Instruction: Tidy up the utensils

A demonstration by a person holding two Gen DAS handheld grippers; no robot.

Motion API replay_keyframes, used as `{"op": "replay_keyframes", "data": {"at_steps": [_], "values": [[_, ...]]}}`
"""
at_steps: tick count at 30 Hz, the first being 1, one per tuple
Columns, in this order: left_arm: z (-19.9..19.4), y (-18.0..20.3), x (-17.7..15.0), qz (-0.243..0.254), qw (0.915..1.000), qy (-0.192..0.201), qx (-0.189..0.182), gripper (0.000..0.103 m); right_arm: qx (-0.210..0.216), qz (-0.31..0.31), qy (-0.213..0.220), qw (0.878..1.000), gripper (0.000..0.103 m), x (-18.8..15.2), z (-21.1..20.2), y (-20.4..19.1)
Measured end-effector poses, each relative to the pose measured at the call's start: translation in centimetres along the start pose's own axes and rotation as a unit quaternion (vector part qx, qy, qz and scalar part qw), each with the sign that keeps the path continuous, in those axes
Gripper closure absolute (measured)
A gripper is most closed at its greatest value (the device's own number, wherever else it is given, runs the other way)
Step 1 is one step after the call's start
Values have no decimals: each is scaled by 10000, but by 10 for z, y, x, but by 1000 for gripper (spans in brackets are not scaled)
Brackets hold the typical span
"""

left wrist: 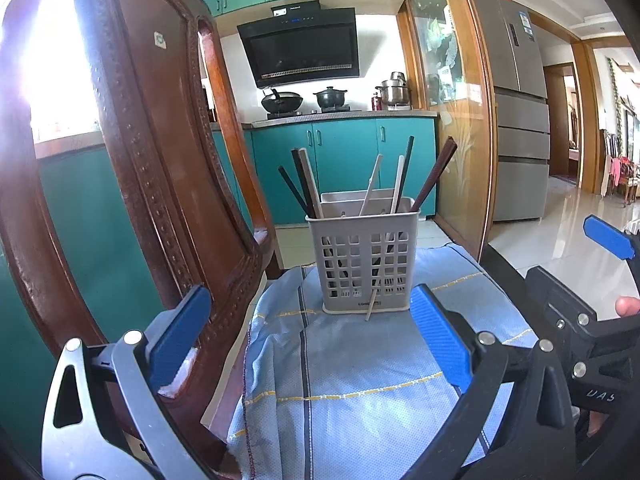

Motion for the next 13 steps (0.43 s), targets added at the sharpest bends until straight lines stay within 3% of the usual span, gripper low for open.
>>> {"op": "replay_keyframes", "data": {"at_steps": [5,8,11,13], "values": [[1,4,-2,68,10000,4,-30,4,18,12,-71,10000,3,-1,3,2],[9,5,-3,3,9999,-97,-117,4,16,35,-328,9995,3,-6,14,13],[39,9,-6,-104,9980,-520,-354,4,73,82,-1176,9930,3,-18,51,28],[71,14,-16,-124,9938,-966,-535,4,213,169,-1959,9802,3,-35,87,38]]}}
Point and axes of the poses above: each gripper's, at about its wrist camera, not at the fingertips, and z roughly the way its jaws point, y to its right, x to its top, the point moved 6 cm from there along z, roughly the way its jaws point, and after that the axes turned 2 degrees about -y, right-handed, at the moved point
